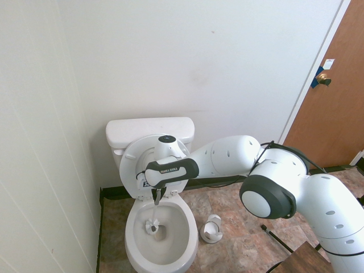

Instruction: Clean the toilet

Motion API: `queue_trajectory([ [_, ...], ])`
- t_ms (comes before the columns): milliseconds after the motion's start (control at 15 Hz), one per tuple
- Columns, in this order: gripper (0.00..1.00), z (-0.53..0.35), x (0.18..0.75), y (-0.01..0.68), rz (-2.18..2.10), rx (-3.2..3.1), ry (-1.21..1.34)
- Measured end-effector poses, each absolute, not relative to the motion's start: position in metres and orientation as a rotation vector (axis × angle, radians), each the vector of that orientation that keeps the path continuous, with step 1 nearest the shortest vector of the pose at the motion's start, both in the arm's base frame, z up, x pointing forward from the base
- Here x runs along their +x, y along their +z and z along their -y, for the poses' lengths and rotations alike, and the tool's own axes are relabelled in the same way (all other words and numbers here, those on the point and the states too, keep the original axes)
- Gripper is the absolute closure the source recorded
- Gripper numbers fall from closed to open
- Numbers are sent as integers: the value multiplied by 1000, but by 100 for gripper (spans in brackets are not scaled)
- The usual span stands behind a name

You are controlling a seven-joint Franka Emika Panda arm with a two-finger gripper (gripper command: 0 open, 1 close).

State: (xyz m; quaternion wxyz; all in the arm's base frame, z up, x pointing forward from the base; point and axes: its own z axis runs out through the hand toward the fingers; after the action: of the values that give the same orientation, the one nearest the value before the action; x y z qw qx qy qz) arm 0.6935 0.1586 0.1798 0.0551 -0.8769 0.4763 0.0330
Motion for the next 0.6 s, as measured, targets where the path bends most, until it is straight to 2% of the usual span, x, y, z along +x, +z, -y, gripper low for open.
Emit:
queue_trajectory([
  [400, 100, -148, 638, 290, -1320, -2709, 43],
  [600, 100, -105, 607, 345, -1334, -2678, -3],
])
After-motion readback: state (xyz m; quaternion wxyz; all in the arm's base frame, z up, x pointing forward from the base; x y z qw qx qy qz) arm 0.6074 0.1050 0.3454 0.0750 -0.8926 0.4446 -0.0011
